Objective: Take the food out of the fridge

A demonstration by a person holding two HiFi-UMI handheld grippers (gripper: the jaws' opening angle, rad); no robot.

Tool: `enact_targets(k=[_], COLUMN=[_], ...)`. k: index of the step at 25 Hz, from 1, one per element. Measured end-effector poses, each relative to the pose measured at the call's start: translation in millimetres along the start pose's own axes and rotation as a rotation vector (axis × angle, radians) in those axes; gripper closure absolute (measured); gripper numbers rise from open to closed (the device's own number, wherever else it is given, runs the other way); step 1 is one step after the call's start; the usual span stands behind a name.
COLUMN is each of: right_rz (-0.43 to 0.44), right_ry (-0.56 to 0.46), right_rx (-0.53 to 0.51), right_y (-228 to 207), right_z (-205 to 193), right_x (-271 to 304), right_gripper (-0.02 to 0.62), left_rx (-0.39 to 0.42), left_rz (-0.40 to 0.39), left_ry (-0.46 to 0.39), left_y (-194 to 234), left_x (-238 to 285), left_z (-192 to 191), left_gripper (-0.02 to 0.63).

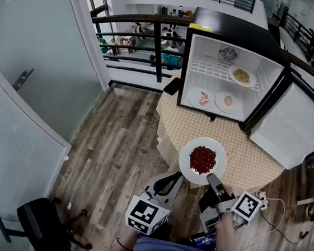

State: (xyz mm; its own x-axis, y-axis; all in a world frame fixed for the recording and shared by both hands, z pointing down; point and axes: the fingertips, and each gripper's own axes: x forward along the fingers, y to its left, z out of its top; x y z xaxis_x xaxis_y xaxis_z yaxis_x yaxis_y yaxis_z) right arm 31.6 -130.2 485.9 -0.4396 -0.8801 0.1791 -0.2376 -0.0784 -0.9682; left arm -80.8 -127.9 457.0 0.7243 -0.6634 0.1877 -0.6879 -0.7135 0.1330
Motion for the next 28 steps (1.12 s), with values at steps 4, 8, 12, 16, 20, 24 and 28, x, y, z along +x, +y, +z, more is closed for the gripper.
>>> enact_targets(k=[4, 8, 12, 16, 20, 24, 28], right_rz=[-0.010, -0.013, -0.006, 0.003, 0.015, 0.025, 0.033], right_ry=[0.007, 0.001, -0.006, 0.001, 0.012, 0.032, 0.057], right_rx=[0.007, 0.006, 0.010, 0.005, 0.001, 0.001, 0.002], right_y=[-6, -13, -20, -24, -27, -32, -38], right_z=[0, 6, 8, 7, 4, -2, -9], right_x=[-25, -60, -94, -127, -162, -194, -222], right_gripper=[0.572, 0.572, 0.572, 0.572, 0.572, 0.572, 0.572], left_rx=[-0.010, -0.005, 0.009, 0.026, 0.036, 0.041, 0.046], left_rz=[0.023, 0.022, 0.009, 0.017, 0.028, 0.042, 0.059], left_ry=[-0.004, -0.010, 0.004, -0.004, -0.011, -0.012, -0.019], left_y=[-17, -51, -89, -122, -156, -191, -221], left_x=[-4, -9, -15, -24, -35, -48, -63], left_z=[-1, -2, -10, -10, -14, -22, -28], left_gripper=[0.583, 0.583, 0.583, 0.583, 0.583, 0.583, 0.583])
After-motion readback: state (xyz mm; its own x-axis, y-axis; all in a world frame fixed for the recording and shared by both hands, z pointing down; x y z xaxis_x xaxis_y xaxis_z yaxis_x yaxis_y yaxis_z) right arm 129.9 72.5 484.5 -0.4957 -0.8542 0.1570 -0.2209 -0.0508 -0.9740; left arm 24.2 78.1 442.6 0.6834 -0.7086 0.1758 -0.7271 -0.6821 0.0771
